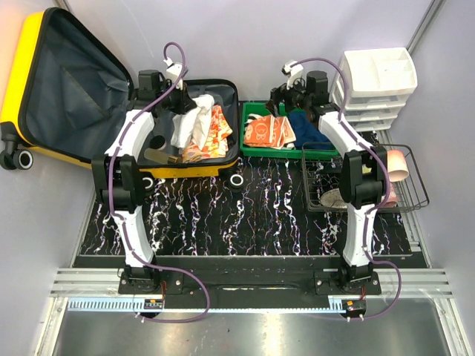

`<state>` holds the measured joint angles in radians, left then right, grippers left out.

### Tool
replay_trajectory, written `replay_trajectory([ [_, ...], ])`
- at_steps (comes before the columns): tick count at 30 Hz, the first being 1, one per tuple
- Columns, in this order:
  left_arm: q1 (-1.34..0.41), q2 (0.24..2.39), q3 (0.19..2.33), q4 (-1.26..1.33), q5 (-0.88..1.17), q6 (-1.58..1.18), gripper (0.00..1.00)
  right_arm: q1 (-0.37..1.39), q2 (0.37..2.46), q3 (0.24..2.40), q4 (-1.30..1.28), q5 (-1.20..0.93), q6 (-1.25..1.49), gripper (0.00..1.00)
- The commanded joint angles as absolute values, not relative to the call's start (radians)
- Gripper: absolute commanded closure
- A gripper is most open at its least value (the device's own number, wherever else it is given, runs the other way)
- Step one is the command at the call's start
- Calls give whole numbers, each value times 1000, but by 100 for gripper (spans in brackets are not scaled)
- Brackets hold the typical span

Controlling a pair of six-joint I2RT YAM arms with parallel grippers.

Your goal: Open, take out, and arrange the luggage

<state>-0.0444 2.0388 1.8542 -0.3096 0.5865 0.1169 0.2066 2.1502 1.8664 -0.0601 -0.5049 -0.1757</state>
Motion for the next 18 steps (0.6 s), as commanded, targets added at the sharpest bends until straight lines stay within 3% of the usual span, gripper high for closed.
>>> replay_trajectory([
  [1, -64, 1934, 1827, -279, 796, 189, 100, 290, 2074, 1816, 143, -649, -323, 0],
  [6, -66, 1907, 1781, -270, 828, 192, 100, 357, 2097, 1844, 147, -718, -367, 0],
  [18, -90, 1870, 1727, -334, 1009, 325, 100, 456, 2062, 1657, 272, -828, -948, 0],
])
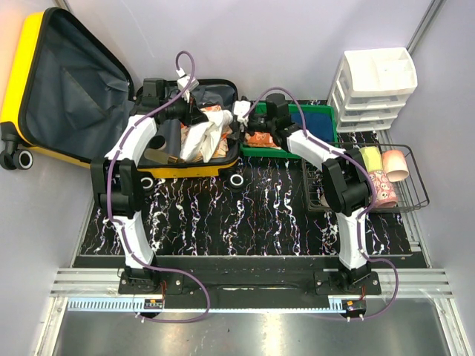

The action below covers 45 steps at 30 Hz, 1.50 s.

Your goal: Open, take out, and arrange the luggage

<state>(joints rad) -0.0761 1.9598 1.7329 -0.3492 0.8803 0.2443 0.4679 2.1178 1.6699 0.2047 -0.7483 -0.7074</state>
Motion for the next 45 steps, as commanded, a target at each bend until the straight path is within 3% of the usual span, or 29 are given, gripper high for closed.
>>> replay_trajectory([
  [1, -95, 1867, 1727, -345, 1011, 337, 100, 457, 2065, 1649, 287, -836, -1009, 0],
  [13, -132, 1881, 1756, -405, 1035, 374, 100, 488, 2076, 1652, 272, -954, -1159, 0],
  [16, -143, 1881, 1782, -406, 1043, 362, 100, 497, 2069, 1647, 212, -966, -1204, 8],
  [18, -149, 1878, 1786, -405, 1043, 362, 100, 499, 2066, 1649, 206, -966, -1198, 16],
  [21, -150, 1868, 1784, -413, 1035, 362, 100, 499, 2049, 1657, 202, -937, -1141, 40],
  [22, -150, 1865, 1784, -414, 1032, 361, 100, 499, 2045, 1655, 210, -904, -1103, 69],
  [23, -149, 1864, 1792, -416, 1029, 356, 99, 499, 2028, 1652, 225, -881, -1074, 82],
  [24, -150, 1864, 1799, -416, 1023, 330, 85, 497, 2019, 1640, 248, -858, -1037, 95],
  [25, -150, 1864, 1807, -417, 1020, 315, 73, 497, 2007, 1638, 264, -809, -978, 100],
  [26, -149, 1864, 1833, -417, 1013, 298, 63, 495, 1982, 1640, 259, -789, -956, 100],
  [27, -144, 1864, 1844, -416, 1009, 269, 41, 492, 1968, 1641, 256, -770, -934, 100],
  [30, -123, 1861, 1881, -382, 979, 169, 21, 466, 1907, 1675, 209, -706, -812, 100],
  [31, -114, 1855, 1885, -362, 973, 138, 2, 451, 1896, 1698, 128, -665, -745, 100],
  [39, -49, 1836, 1887, -282, 924, 43, 1, 385, 1917, 2027, -423, -535, -487, 100],
  [45, -49, 1835, 1865, -278, 928, 28, 1, 368, 2115, 2429, -811, -538, -243, 100],
])
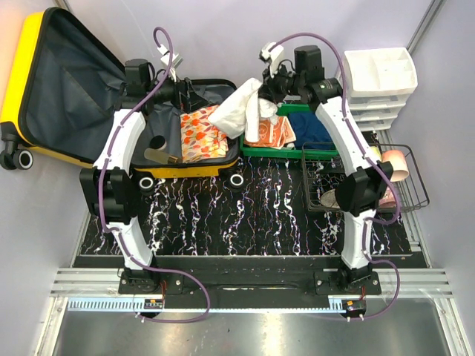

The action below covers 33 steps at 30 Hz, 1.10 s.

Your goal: Open, take out, and arrange the luggage

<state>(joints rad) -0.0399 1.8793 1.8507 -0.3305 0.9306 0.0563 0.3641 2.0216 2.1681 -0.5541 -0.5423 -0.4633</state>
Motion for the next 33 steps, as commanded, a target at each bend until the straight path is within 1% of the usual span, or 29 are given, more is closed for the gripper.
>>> replay_trajectory([
  [1, -49, 1830, 1861, -278, 928, 26, 1, 368, 2147, 2492, -893, -557, -186, 100],
  [3, -49, 1824, 1844, -272, 928, 26, 1, 368, 2232, 2647, -949, -589, -134, 100],
  [5, -49, 1812, 1821, -265, 925, 28, 1, 370, 2276, 2703, -963, -658, -62, 100],
  [7, -49, 1799, 1798, -261, 923, 26, 1, 376, 2287, 2720, -916, -721, 26, 100],
  [11, -49, 1786, 1769, -253, 919, 18, 1, 393, 2312, 2692, -809, -805, 174, 100],
  [12, -49, 1778, 1763, -255, 914, 15, 1, 393, 2321, 2680, -787, -825, 257, 100],
  [16, -49, 1756, 1730, -261, 905, 29, 1, 373, 2368, 2688, -775, -799, 351, 100],
  [22, -49, 1749, 1718, -284, 893, 46, 1, 229, 2410, 2660, -790, -750, 537, 100],
  [24, -49, 1759, 1720, -284, 890, 41, 1, 174, 2410, 2631, -801, -741, 566, 100],
  [29, -51, 1795, 1753, -284, 916, 22, 1, 112, 2401, 2533, -914, -715, 519, 100],
  [30, -51, 1807, 1759, -282, 919, 15, 1, 103, 2401, 2487, -920, -716, 518, 100],
  [33, -51, 1822, 1776, -284, 927, 11, 1, 68, 2422, 2480, -960, -677, 479, 100],
])
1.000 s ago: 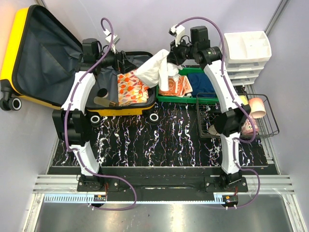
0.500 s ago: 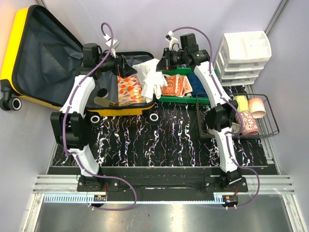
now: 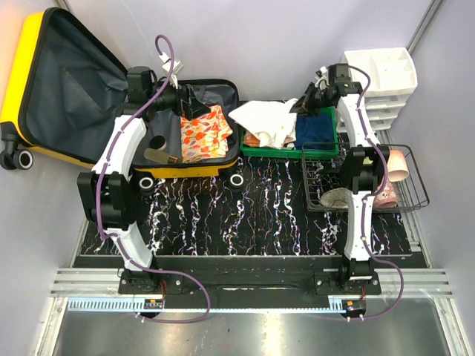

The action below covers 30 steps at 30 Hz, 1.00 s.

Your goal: Open, take out, and arrange the luggage

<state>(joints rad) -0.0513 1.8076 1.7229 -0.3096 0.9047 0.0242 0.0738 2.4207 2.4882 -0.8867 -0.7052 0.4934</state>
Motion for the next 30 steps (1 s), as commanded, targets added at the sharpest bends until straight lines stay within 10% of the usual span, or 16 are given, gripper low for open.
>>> replay_trajectory([
  [1, -51, 1825, 1781, -287, 927, 12, 1, 54, 2428, 2488, -972, -666, 473, 100],
  [20, -58, 1839, 1763, -314, 922, 32, 1, -87, 2532, 2726, -1157, -356, 138, 100],
  [24, -60, 1842, 1767, -334, 923, 49, 1, -87, 2539, 2735, -1077, -359, 133, 54],
  [30, -60, 1833, 1760, -367, 914, 77, 1, -84, 2448, 2663, -997, -452, 60, 33],
])
